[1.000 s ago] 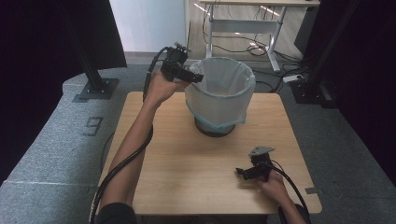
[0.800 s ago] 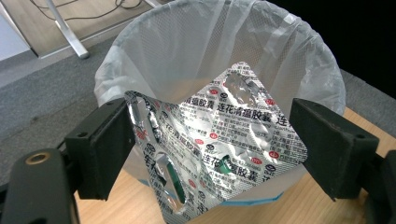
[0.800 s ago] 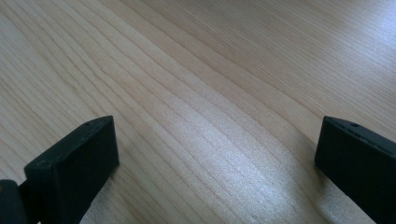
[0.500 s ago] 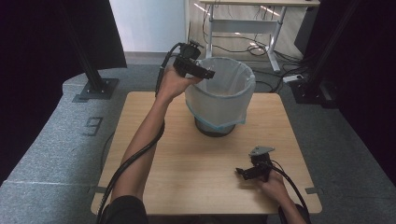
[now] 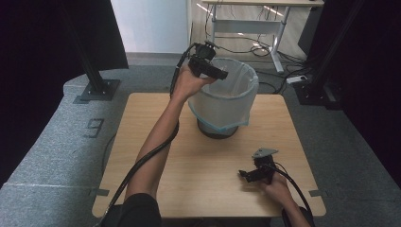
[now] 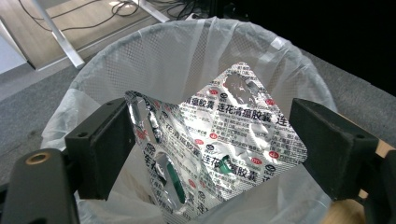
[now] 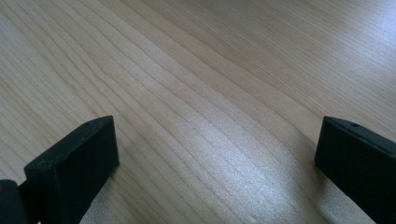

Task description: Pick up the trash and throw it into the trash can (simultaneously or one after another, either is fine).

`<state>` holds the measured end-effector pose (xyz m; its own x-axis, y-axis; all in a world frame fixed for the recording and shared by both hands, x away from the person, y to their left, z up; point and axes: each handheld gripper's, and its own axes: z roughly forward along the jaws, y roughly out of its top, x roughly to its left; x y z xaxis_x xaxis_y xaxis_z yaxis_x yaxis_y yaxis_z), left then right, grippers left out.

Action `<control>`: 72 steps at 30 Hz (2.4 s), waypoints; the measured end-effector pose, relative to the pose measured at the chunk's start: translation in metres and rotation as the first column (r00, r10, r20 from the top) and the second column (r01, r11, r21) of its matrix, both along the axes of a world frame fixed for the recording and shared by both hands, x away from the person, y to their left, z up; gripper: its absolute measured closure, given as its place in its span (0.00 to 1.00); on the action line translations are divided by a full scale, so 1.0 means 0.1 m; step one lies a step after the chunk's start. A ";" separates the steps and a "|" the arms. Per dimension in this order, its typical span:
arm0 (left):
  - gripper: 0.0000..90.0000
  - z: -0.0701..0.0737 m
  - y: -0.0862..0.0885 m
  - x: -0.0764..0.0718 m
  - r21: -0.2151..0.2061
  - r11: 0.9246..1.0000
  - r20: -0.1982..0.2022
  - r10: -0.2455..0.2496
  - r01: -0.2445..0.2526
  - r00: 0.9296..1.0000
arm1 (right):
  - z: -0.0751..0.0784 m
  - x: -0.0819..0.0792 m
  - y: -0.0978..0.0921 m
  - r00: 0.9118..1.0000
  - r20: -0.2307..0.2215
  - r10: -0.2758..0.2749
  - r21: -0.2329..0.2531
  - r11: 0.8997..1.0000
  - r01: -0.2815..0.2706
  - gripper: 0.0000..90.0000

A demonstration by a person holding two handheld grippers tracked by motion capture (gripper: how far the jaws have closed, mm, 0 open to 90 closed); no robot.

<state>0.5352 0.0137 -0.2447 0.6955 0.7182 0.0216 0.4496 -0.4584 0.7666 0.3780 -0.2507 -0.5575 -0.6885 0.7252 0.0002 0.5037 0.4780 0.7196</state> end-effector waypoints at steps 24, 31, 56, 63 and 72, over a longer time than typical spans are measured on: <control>0.12 -0.31 -0.03 0.23 0.040 0.997 -0.051 0.071 -0.069 0.996 | 0.00 0.00 0.00 1.000 -0.001 0.002 0.000 1.000 -0.002 0.00; 0.07 -0.30 0.00 0.21 0.031 0.998 -0.053 0.047 -0.045 0.998 | 0.00 0.00 0.00 1.000 -0.001 0.002 -0.001 1.000 -0.002 0.00; 0.05 -0.19 0.25 -0.08 0.027 1.000 0.002 0.009 -0.009 1.000 | 0.00 0.00 0.00 1.000 -0.001 0.003 -0.001 1.000 -0.003 0.00; 0.02 -0.21 0.38 -0.19 0.001 1.000 0.019 0.003 -0.003 1.000 | 0.00 0.00 0.00 1.000 -0.002 0.003 -0.003 1.000 -0.003 0.00; 0.02 -0.25 0.53 -0.30 -0.002 1.000 0.046 0.000 0.000 0.999 | 0.00 0.00 0.00 1.000 -0.002 0.003 -0.003 1.000 -0.003 0.00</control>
<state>0.5055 0.0666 -0.2700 0.6937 0.7184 0.0521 0.4140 -0.4569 0.7873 0.3780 -0.2508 -0.5572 -0.6904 0.7234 -0.0007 0.5036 0.4813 0.7174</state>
